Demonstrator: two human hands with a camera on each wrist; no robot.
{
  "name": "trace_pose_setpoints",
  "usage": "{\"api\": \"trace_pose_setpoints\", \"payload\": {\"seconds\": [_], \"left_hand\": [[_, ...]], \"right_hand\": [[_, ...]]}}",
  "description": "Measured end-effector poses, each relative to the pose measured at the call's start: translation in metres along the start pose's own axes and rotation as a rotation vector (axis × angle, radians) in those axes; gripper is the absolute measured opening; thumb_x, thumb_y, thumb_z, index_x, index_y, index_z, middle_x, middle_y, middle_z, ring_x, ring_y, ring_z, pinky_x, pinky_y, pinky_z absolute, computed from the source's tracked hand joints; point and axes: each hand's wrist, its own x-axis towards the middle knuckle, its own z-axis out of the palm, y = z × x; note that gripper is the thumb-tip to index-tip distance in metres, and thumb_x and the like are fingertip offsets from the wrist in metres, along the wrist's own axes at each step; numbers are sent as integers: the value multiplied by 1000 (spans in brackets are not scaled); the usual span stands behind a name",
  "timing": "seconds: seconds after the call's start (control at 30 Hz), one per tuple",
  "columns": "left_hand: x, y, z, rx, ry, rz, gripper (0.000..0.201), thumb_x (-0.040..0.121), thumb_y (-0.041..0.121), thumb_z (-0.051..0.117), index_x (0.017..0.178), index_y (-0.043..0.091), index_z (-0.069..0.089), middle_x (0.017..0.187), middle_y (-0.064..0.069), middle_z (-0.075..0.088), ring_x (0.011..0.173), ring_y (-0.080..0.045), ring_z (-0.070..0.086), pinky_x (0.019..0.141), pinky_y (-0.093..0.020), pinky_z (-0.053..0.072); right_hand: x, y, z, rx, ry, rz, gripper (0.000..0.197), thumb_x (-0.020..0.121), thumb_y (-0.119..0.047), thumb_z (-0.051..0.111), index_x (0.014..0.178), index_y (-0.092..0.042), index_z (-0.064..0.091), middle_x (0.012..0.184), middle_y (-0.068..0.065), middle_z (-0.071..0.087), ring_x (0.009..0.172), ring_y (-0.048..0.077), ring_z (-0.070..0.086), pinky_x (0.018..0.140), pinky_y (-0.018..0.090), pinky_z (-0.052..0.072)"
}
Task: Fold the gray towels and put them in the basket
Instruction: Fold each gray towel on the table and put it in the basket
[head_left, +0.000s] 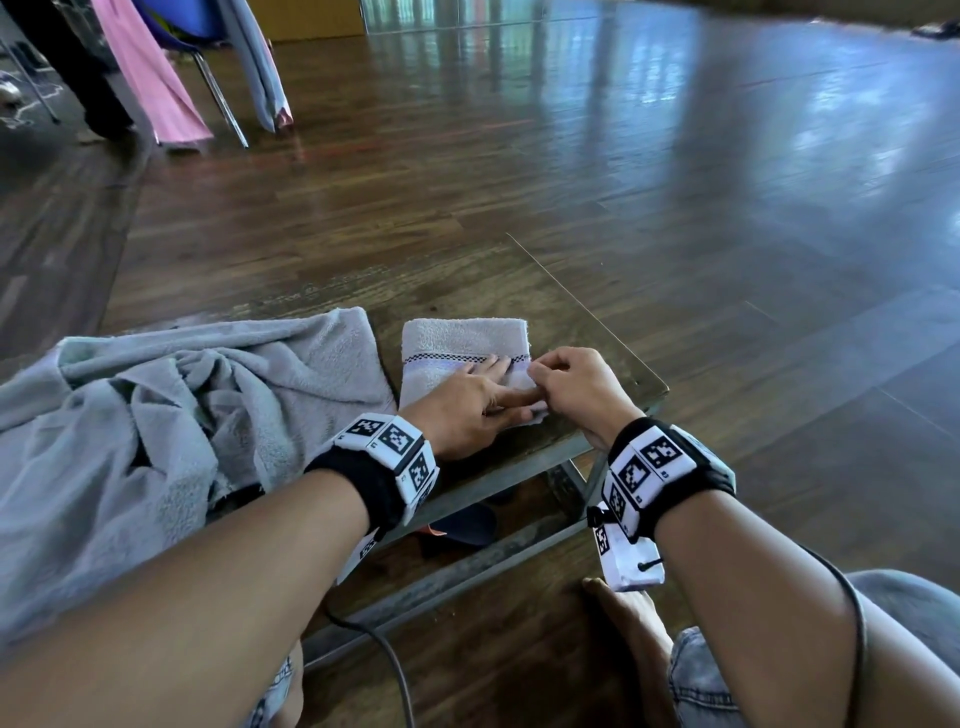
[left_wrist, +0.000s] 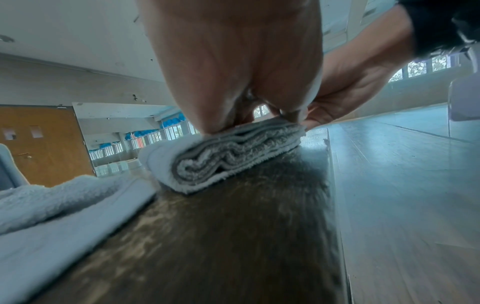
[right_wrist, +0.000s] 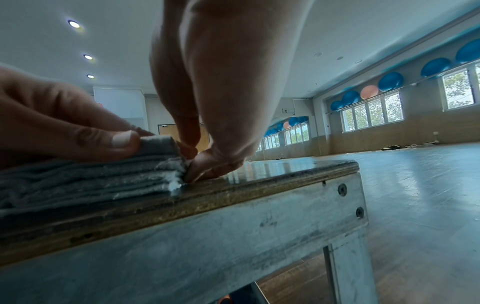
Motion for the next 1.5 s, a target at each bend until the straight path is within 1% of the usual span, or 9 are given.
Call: {"api": "trace_pose_setpoints", "payload": {"seconds": [0.13, 0.27, 0.33, 0.6, 0.93, 1.03, 1.17, 1.3, 1.5], "left_hand": [[-2, 3, -6, -13, -67, -50, 48, 96, 47, 56, 143, 41, 49, 167, -11, 6, 154, -17, 0, 124, -33, -4], [-5, 4, -12, -218, 102, 27, 31, 94, 32, 65, 125, 34, 69, 131, -3, 56, 127, -16, 50, 113, -33, 35], [-4, 2, -12, -191, 253, 56, 28, 93, 20, 63, 118, 26, 74, 126, 3, 62, 117, -15, 58, 104, -28, 43], [4, -23, -4, 206, 233, -155, 68, 93, 67, 38, 153, 45, 15, 168, -3, -2, 154, -20, -5, 122, -48, 3], [7, -27, 7, 286, 119, -313, 87, 77, 91, 13, 153, 52, -3, 167, -2, -13, 153, -19, -15, 123, -47, -9], [6, -26, 9, 279, 112, -324, 88, 76, 92, 14, 153, 52, -4, 167, -2, -14, 153, -20, -16, 123, -47, -9], [4, -23, 11, 274, 91, -314, 94, 72, 91, 15, 154, 49, -3, 167, -3, -13, 153, -21, -16, 122, -50, -9], [0, -13, 13, 225, 135, -256, 92, 81, 70, 45, 158, 32, 11, 168, -1, 2, 154, -21, -2, 124, -49, 2], [-7, -14, -10, -220, 166, -233, 80, 75, 38, 64, 149, 19, 40, 155, 3, 37, 144, -20, 32, 121, -39, 23]], "right_hand": [[1, -3, 0, -49, 0, 16, 10, 88, -20, 72, 79, -16, 70, 88, 7, 75, 88, 25, 72, 84, 44, 60], [3, -5, 0, -107, 15, 13, 17, 88, -19, 70, 71, -18, 68, 84, 6, 72, 79, 20, 66, 71, 33, 56], [3, -6, 1, -121, 24, 9, 18, 88, -18, 69, 70, -16, 68, 83, 7, 72, 77, 19, 64, 67, 31, 53], [0, -8, 3, -174, 81, -25, 20, 87, -12, 62, 79, 5, 70, 74, 7, 69, 66, 14, 60, 51, 20, 43], [-2, -10, 1, -210, 77, -26, 20, 89, -11, 60, 87, 6, 70, 85, 9, 70, 66, 14, 57, 51, 20, 44], [-5, -15, 3, -236, 102, -45, 12, 88, -9, 61, 97, -4, 65, 96, 3, 65, 83, 15, 59, 59, 18, 43], [-16, -24, 18, -459, 206, -337, 36, 92, -21, 57, 126, -17, 48, 130, 0, 52, 116, 21, 51, 89, 42, 50], [-16, -18, 31, -480, -87, -497, 51, 105, -38, 39, 153, -18, 36, 163, -1, 31, 152, 13, 21, 124, 36, 17], [-14, -2, 37, -500, -184, -308, 68, 101, -63, 13, 160, -31, 19, 168, -17, 9, 153, -3, -3, 126, 41, -7]]}}
